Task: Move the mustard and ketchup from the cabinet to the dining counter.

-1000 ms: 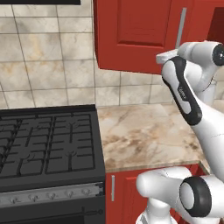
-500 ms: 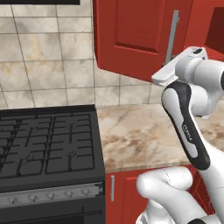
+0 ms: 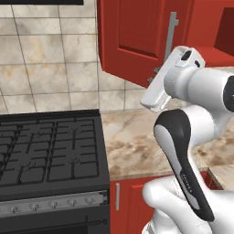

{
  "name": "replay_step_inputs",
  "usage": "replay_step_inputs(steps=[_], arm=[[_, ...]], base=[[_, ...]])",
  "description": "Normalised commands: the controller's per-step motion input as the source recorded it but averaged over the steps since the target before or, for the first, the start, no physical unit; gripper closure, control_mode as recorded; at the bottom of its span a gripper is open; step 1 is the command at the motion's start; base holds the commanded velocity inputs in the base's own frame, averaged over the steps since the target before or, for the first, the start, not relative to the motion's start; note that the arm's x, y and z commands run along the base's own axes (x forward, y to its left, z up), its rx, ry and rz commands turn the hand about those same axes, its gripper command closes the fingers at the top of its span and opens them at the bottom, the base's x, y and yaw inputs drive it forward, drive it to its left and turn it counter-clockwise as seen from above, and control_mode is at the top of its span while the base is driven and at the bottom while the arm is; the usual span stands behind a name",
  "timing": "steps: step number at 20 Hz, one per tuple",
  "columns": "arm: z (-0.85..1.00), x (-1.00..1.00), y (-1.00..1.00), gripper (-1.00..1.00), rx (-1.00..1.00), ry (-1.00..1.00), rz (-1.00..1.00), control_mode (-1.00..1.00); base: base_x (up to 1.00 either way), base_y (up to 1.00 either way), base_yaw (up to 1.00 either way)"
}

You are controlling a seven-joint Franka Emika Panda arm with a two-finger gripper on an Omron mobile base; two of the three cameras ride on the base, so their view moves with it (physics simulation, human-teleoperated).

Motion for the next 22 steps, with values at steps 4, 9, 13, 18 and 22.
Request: replay_step_inputs(steps=[4, 9, 13, 18, 22], arm=[[0.39, -0.76, -0.47, -1.0, 0.0, 0.09, -0.12, -1.0], [0.33, -0.15, -1.0, -1.0, 0.07, 0.32, -0.27, -1.0], [0.08, 0.06, -1.0, -1.0, 0.17, 0.35, -0.22, -1.0], [-0.35, 0.6, -0.97, -1.0, 0.22, 0.17, -0.11, -1.0], [-0.49, 0.87, -0.78, -1.0, 0.19, 0.0, -0.01, -1.0]], base=[[0.0, 0.0, 0.0], [0.0, 0.0, 0.0], [0.0, 0.0, 0.0], [0.0, 0.0, 0.0], [0.0, 0.0, 0.0]])
